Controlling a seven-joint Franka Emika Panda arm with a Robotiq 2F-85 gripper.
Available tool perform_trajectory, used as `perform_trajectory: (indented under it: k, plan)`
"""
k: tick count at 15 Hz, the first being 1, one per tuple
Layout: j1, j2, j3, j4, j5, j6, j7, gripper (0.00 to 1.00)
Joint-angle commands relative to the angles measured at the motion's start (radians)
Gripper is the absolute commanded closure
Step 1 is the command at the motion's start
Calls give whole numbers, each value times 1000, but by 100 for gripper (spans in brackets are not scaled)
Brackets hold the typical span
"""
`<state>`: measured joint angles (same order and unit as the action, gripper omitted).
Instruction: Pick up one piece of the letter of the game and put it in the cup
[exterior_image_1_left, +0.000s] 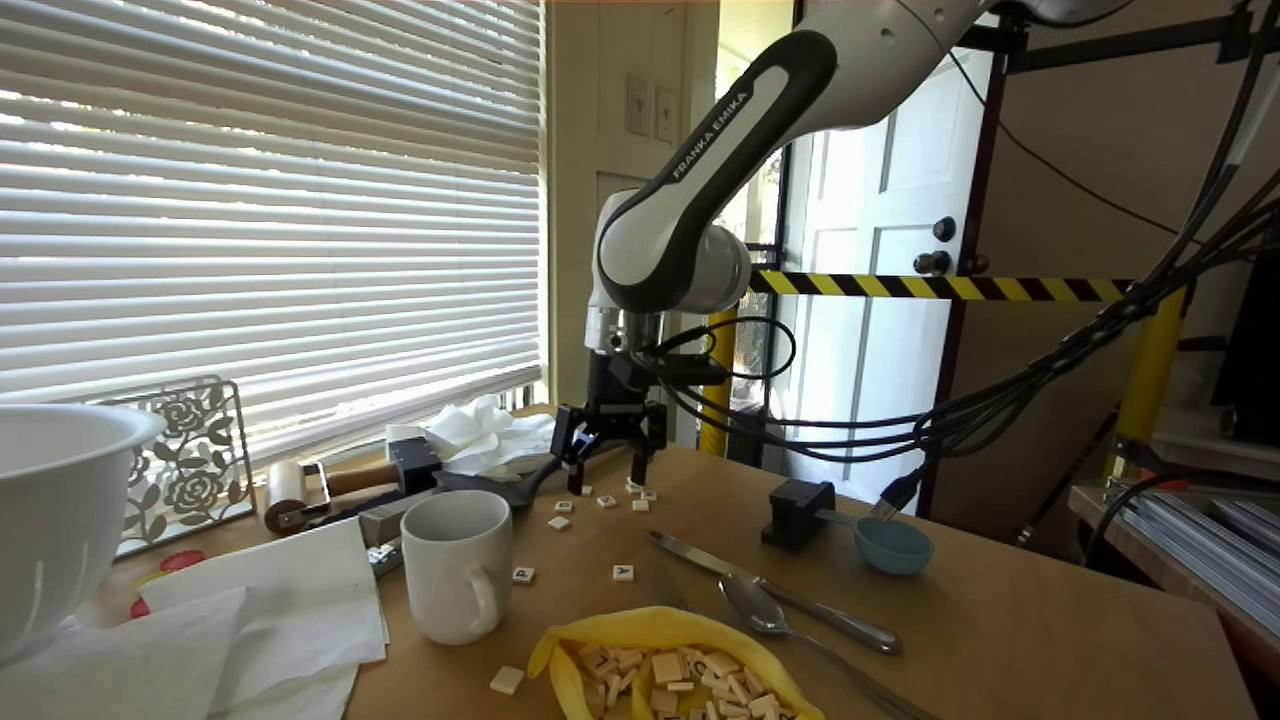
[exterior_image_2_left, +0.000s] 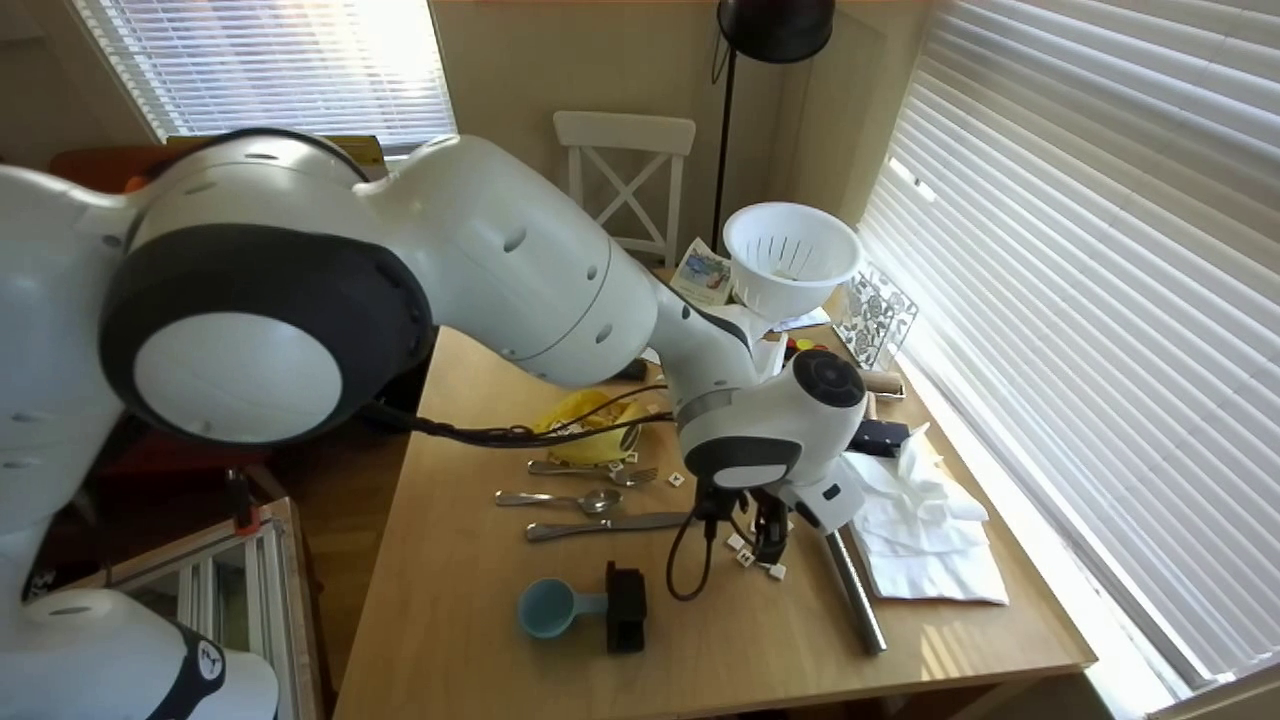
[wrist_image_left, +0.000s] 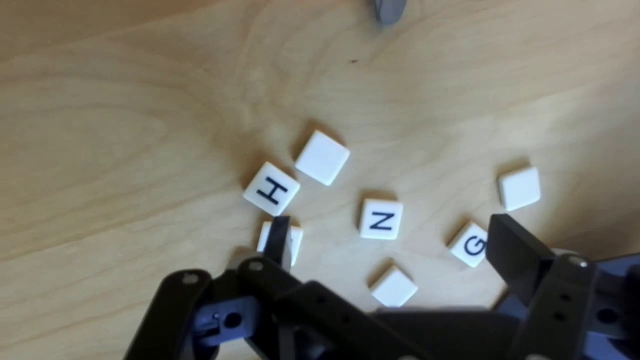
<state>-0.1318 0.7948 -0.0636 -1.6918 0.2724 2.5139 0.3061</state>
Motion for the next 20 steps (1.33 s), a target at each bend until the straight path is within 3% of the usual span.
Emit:
perform_trajectory:
  k: [1, 5, 7, 8, 12, 18, 20]
  plan:
    - [46, -40, -23, -58, -17, 30, 22, 26]
    - [84, -34, -44, -44, -26, 47, 52, 55]
    - [98, -31, -58, -41, -30, 54, 66, 58]
    - [101, -29, -61, -41, -30, 55, 69, 64]
    - [108, -29, -79, -41, -32, 57, 83, 48]
    - [112, -20, -96, -33, -37, 44, 101, 77]
    - [111, -18, -95, -32, -37, 43, 100, 75]
